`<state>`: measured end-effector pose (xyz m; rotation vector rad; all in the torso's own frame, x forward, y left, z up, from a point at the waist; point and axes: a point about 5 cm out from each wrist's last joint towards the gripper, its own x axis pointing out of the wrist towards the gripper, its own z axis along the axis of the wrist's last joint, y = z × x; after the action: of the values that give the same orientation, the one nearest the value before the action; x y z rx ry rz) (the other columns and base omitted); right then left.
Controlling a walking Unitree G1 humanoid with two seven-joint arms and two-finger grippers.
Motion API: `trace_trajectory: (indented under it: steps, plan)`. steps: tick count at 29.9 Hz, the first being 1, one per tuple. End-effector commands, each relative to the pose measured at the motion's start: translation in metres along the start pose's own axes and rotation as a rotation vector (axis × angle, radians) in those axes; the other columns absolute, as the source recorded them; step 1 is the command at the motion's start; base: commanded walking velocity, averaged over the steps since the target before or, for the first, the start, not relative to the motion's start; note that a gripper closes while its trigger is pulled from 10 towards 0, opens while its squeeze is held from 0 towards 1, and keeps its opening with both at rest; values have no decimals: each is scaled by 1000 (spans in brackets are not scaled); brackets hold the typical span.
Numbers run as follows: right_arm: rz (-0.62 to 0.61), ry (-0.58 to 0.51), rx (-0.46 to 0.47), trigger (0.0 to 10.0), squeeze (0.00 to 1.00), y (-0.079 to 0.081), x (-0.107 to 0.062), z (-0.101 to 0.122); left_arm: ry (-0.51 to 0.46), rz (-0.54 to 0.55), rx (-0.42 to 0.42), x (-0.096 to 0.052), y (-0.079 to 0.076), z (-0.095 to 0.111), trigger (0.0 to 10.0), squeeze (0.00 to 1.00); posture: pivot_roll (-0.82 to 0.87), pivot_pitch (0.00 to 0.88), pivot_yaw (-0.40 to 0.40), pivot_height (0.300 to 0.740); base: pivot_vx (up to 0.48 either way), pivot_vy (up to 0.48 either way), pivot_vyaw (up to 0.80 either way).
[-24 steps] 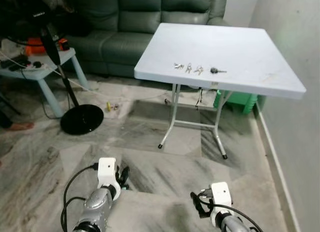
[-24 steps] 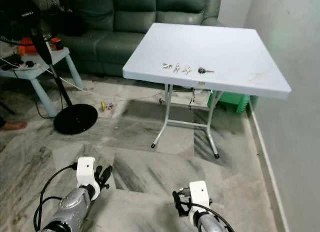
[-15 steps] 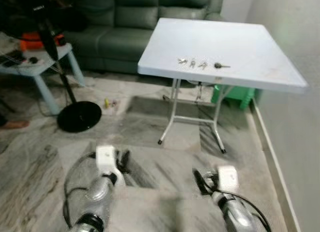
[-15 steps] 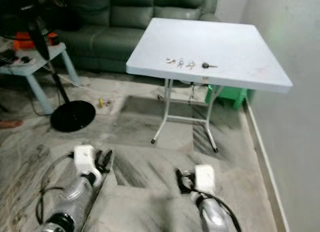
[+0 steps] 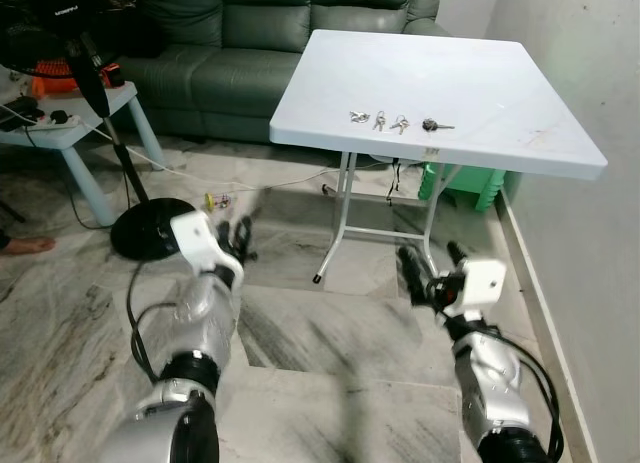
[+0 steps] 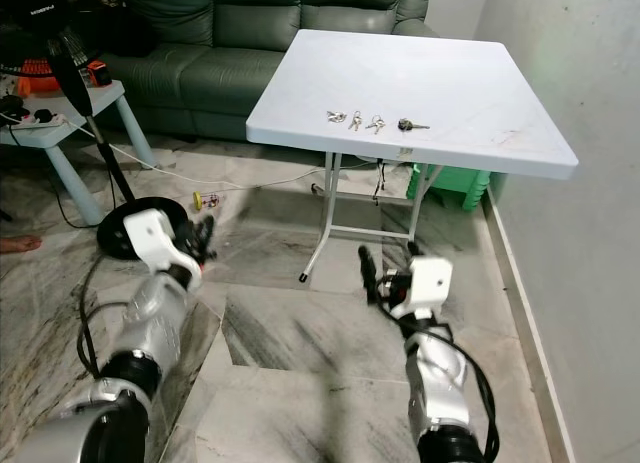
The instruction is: Hang keys on a hook
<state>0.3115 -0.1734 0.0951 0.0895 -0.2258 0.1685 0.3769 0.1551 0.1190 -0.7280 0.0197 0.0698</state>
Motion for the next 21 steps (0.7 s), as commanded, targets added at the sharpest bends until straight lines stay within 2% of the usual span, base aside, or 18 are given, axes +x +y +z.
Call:
trace_trajectory:
  steps: [1, 2, 3, 4, 5, 6, 7, 9, 10, 12, 14, 18, 21]
  plan:
    - [-1, -10, 5, 10000, 0, 0, 3, 4, 21, 33, -62, 3, -5, -1, 10000, 0, 88, 20, -19, 740, 0, 0, 0]
    - [-1, -10, 5, 10000, 0, 0, 3, 4, 18, 26, -42, 3, -6, 0, 10000, 0, 88, 20, -19, 740, 0, 0, 0]
    - [1, -9, -3, 10000, 0, 0, 2, 4, -15, -33, 188, 2, -12, 5, 10000, 0, 86, 21, -18, 740, 0, 0, 0]
    - [4, -8, -9, 10000, 0, 0, 1, 4, -41, -85, 353, 1, -17, 8, 10000, 0, 84, 21, -17, 740, 0, 0, 0]
    - [5, -13, -12, 10000, 0, 0, -2, 5, -92, -225, 614, -6, -28, 8, 10000, 0, 83, 24, -14, 740, 0, 0, 0]
    - [5, -13, -12, 10000, 0, 0, -2, 5, -92, -225, 614, -6, -28, 8, 10000, 0, 83, 24, -14, 740, 0, 0, 0]
    - [11, -20, -25, 10000, 0, 0, -4, 8, -100, -331, 635, -14, -29, 6, 10000, 0, 83, 24, -11, 740, 0, 0, 0]
    - [28, -25, -46, 10000, 0, 3, -6, 12, -99, -373, 654, -21, -25, 4, 10000, 0, 82, 25, -11, 740, 0, 0, 0]
    - [28, -25, -46, 10000, 0, 3, -6, 12, -99, -373, 654, -21, -25, 4, 10000, 0, 82, 25, -11, 740, 0, 0, 0]
    - [48, -38, -68, 10000, 0, 6, -9, 19, -76, -371, 598, -28, -12, 7, 10000, 0, 85, 23, -13, 740, 0, 0, 0]
    - [55, -46, -67, 10000, 0, 8, -10, 22, -73, -388, 589, -32, -10, 7, 10000, 0, 88, 23, -16, 740, 0, 0, 0]
    - [69, -51, -73, 10000, 0, 9, -15, 26, -91, -439, 625, -46, -9, 8, 10000, 0, 94, 21, -20, 740, 0, 0, 0]
    - [64, -52, -71, 10000, 0, 10, -17, 30, -99, -458, 621, -53, -8, 7, 10000, 0, 94, 24, -21, 740, 0, 0, 0]
